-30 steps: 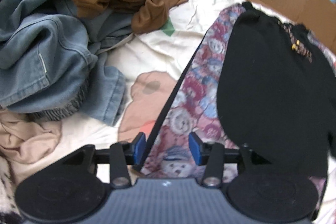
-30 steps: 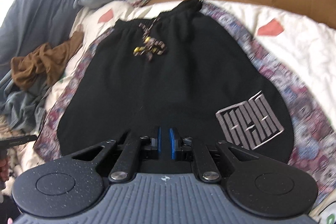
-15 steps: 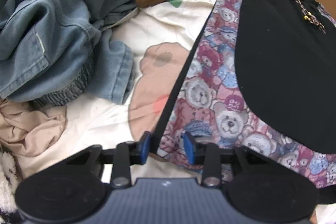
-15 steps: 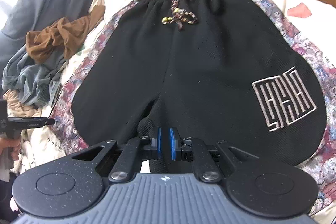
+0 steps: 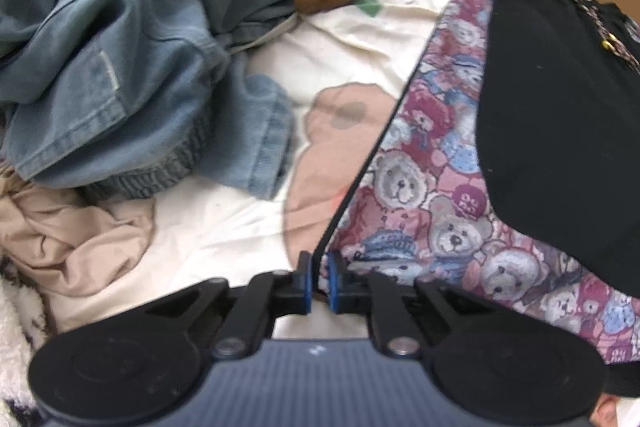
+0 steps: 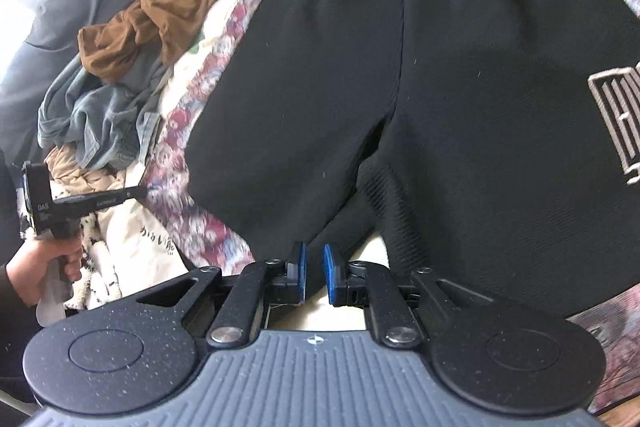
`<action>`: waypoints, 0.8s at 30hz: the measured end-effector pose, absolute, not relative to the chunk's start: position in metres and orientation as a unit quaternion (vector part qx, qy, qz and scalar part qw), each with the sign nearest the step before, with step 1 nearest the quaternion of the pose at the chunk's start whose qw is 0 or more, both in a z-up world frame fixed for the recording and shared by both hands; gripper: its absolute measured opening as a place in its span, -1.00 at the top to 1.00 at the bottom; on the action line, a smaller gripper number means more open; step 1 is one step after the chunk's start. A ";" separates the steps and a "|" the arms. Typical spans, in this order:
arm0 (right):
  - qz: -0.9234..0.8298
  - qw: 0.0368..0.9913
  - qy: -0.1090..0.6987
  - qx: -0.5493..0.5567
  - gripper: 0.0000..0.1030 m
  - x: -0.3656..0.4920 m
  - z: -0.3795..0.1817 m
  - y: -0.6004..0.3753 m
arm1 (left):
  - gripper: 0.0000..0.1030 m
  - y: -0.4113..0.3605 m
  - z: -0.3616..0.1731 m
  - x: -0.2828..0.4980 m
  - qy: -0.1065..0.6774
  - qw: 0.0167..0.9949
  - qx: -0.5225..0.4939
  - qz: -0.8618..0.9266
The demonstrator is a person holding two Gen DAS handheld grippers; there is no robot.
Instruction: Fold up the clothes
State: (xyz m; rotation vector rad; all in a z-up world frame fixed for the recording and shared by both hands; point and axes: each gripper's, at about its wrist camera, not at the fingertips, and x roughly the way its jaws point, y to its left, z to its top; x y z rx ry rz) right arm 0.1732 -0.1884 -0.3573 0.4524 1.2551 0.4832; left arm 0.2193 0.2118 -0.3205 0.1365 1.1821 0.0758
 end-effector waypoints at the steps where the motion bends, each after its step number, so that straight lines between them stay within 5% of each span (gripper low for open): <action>1: 0.223 0.755 0.580 0.209 0.78 0.172 -0.360 -0.186 | 0.84 0.212 -0.321 0.220 0.558 0.826 0.063 0.037; 4: 0.223 0.745 0.591 0.215 0.57 0.168 -0.368 -0.182 | 0.85 0.213 -0.323 0.223 0.561 0.824 0.063 0.042; 18: 0.212 0.651 0.637 0.355 0.58 0.162 -0.428 -0.170 | 0.85 0.219 -0.329 0.223 0.563 0.824 0.048 0.048; 20: 0.215 0.641 0.638 0.368 0.66 0.159 -0.434 -0.167 | 0.85 0.221 -0.329 0.224 0.563 0.824 0.050 0.046; 22: 0.217 0.640 0.637 0.372 1.00 0.157 -0.436 -0.165 | 0.85 0.222 -0.329 0.225 0.564 0.823 0.050 0.043; 24: 0.223 0.646 0.634 0.362 1.00 0.156 -0.433 -0.164 | 0.86 0.223 -0.328 0.226 0.566 0.822 0.049 0.042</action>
